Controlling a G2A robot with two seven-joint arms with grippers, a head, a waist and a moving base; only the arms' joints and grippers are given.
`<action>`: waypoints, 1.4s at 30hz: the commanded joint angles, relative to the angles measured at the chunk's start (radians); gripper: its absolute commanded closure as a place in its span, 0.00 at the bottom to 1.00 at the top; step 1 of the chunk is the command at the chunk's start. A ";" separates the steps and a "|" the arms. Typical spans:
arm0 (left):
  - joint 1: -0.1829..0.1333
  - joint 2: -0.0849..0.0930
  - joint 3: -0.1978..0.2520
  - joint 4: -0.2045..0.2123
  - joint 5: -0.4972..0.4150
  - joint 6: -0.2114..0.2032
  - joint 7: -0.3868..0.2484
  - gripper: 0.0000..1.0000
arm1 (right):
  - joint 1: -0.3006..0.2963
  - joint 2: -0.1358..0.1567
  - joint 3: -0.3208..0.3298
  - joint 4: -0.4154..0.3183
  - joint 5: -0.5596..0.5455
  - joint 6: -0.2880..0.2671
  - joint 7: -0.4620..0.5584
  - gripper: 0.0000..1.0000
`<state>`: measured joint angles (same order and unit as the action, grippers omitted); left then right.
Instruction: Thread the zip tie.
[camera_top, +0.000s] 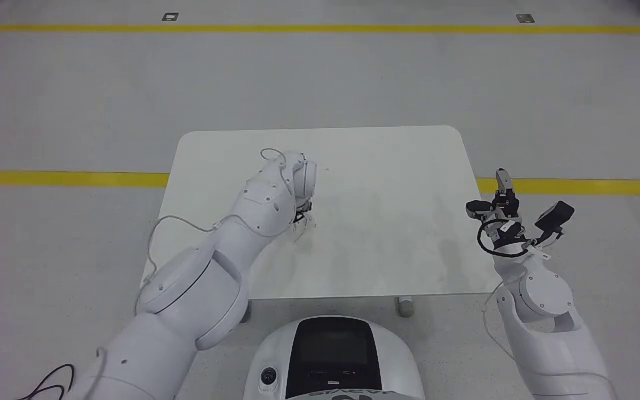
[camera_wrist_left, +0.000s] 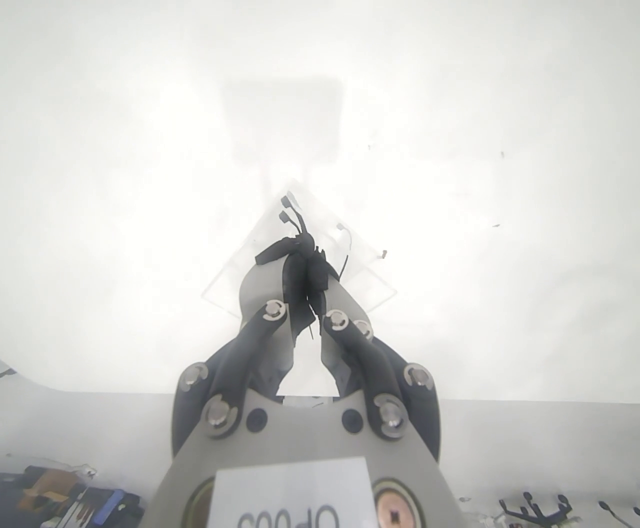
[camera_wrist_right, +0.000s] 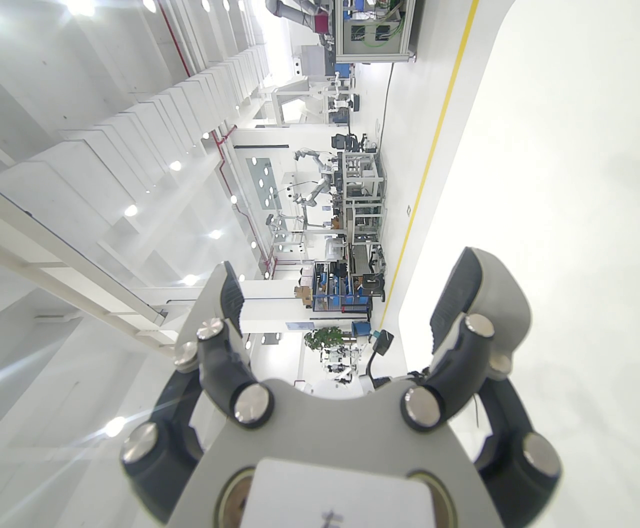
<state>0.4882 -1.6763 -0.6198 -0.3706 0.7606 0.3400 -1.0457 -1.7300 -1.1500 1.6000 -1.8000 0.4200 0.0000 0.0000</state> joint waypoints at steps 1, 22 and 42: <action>0.007 0.007 -0.004 -0.014 0.008 0.000 0.003 1.00 | 0.000 0.000 0.000 0.000 0.000 0.000 0.000 0.00; 0.085 0.071 -0.070 -0.196 0.120 0.000 -0.033 1.00 | 0.000 0.000 0.000 0.000 0.000 0.000 0.000 0.00; 0.172 0.115 -0.179 -0.310 0.222 0.000 -0.082 0.71 | 0.000 0.000 0.000 0.000 0.000 0.000 0.000 0.00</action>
<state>0.6585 -1.5617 -0.7967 -0.6822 0.9810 0.3400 -1.1279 -1.7300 -1.1500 1.6000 -1.8000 0.4200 0.0000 0.0000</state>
